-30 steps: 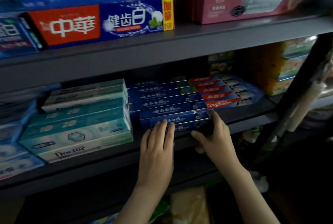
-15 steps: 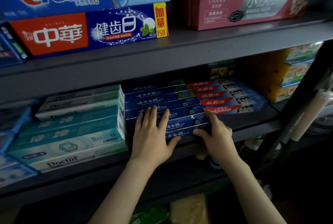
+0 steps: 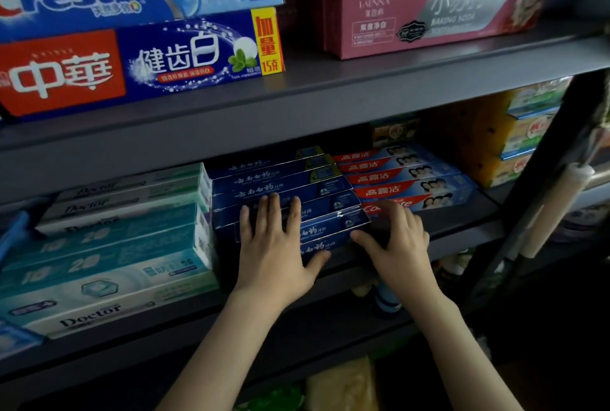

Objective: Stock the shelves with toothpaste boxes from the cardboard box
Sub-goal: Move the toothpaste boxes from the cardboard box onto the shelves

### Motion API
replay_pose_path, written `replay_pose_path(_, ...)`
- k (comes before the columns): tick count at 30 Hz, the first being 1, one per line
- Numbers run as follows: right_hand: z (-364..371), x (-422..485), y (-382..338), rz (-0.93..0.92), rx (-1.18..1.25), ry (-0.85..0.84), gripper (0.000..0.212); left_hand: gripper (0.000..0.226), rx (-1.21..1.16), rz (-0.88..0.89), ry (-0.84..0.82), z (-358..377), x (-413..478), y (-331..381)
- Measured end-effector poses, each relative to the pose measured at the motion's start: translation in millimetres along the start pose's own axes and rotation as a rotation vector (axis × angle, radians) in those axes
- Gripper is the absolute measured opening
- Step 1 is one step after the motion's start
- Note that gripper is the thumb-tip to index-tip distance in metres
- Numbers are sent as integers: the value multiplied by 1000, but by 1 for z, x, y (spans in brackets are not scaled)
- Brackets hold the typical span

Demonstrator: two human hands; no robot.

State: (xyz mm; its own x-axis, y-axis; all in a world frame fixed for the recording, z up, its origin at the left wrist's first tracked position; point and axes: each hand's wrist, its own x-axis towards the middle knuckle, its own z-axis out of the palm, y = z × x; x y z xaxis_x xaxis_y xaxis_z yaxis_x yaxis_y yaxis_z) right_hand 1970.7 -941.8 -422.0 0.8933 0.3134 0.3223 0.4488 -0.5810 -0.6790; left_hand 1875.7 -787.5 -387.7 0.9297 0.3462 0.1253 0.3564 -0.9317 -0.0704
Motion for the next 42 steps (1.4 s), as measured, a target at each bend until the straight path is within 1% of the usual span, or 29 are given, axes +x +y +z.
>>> replay_pose_path(3, -18, 7, 16, 79, -24, 168, 51, 81, -58, 91, 122, -2, 3, 28)
replay_pose_path(5, -30, 15, 28, 174, -66, 198, 52, 75, -82, 159, 186, -3, 14, 49)
replay_pose_path(7, -38, 22, 38, 254, -66, 156, 55, 75, -103, 193, 162, -7, 26, 67)
replay_pose_path(8, -40, 25, 42, 277, -68, 135, 57, 77, -95, 200, 122, -8, 34, 73)
replay_pose_path(11, -45, 33, 49, 325, -90, 78, 62, 84, -52, 214, 47, -9, 56, 85)
replay_pose_path(13, -46, 38, 51, 354, -89, 43, 63, 83, -30, 221, -9, -6, 65, 89)
replay_pose_path(15, -47, 44, 53, 367, -93, 19, 63, 77, -11, 211, -46, -3, 67, 93)
replay_pose_path(19, -47, 53, 55, 356, -87, -8, 65, 61, -26, 197, -20, 1, 68, 97)
replay_pose_path(26, -38, 51, 57, 331, -95, 16, 71, 62, -23, 185, 9, -1, 70, 98)
replay_pose_path(30, -42, 52, 55, 340, -94, 63, 80, 63, -32, 183, 8, -1, 71, 97)
replay_pose_path(32, -46, 55, 55, 341, -103, 23, 81, 63, -37, 173, 13, -2, 71, 97)
replay_pose_path(34, -49, 52, 52, 332, -145, -37, 81, 61, -24, 160, 25, -4, 69, 99)
replay_pose_path(37, -53, 36, 43, 256, -228, -32, 77, 57, -57, 138, 103, -8, 58, 105)
replay_pose_path(39, -54, 25, 35, 133, -284, -47, 75, 57, -95, 132, 118, -11, 49, 110)
replay_pose_path(42, -50, 20, 27, -72, -372, -183, 74, 59, -34, 95, 26, -9, 43, 108)
